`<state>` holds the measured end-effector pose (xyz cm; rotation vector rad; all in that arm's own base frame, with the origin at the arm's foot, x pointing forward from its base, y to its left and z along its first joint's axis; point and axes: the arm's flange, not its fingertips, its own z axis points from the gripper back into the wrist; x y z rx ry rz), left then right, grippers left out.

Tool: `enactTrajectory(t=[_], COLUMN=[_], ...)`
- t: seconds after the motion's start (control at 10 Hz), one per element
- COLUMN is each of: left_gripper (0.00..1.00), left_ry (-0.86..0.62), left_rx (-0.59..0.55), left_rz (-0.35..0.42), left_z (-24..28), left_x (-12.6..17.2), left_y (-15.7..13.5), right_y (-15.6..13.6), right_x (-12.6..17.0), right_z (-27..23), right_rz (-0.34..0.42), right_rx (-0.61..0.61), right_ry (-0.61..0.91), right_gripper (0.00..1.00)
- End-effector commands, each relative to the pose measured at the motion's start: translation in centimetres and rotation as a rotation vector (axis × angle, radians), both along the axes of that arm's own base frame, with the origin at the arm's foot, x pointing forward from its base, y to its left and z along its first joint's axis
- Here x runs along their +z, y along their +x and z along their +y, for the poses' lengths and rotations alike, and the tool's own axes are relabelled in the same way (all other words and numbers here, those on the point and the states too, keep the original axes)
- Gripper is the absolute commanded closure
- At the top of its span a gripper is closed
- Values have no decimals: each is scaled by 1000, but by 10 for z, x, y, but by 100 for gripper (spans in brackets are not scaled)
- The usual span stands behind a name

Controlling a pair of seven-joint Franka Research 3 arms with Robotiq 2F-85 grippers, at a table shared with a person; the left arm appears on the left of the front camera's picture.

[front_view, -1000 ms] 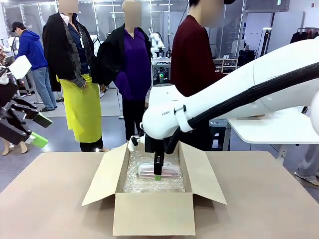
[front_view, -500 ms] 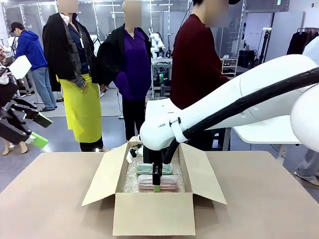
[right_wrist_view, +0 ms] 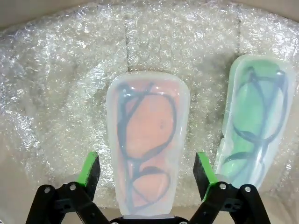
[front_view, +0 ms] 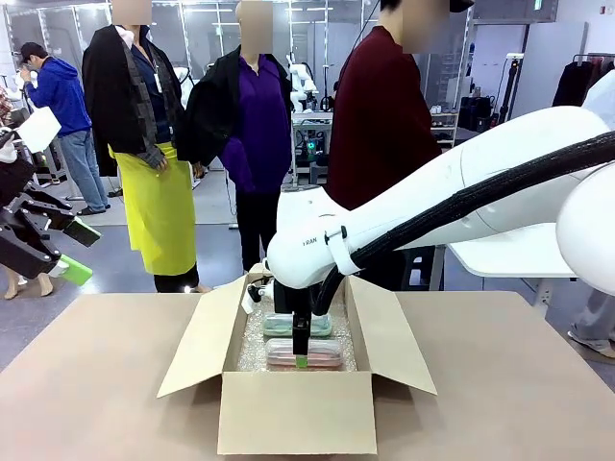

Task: Pack the glasses set securely to prepare it for shipping.
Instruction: Put the Glasses case from the right side of the table into the Package Box, then position the Package Box on the left side of the table.

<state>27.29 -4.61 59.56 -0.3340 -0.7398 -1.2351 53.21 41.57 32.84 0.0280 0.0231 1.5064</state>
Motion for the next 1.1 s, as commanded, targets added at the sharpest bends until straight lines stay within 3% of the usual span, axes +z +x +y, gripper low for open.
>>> enactTrajectory(t=[0.0,0.1,0.2,1.0], left_gripper=[0,0,0,0], left_ry=[-2,-2,-2,-2], left_rx=[-23,-23,-23,-23], left_rz=[-2,-2,-2,-2], left_z=[2,2,2,2], left_x=[1,1,1,1], left_y=[0,0,0,0], right_y=[-5,1,-1,-1], right_x=[9,13,2,2], right_z=[1,-5,1,1], right_rz=[-8,-18,-1,-1], right_rx=[15,61,2,2], right_ry=[-16,-35,0,0], right_gripper=[0,0,0,0])
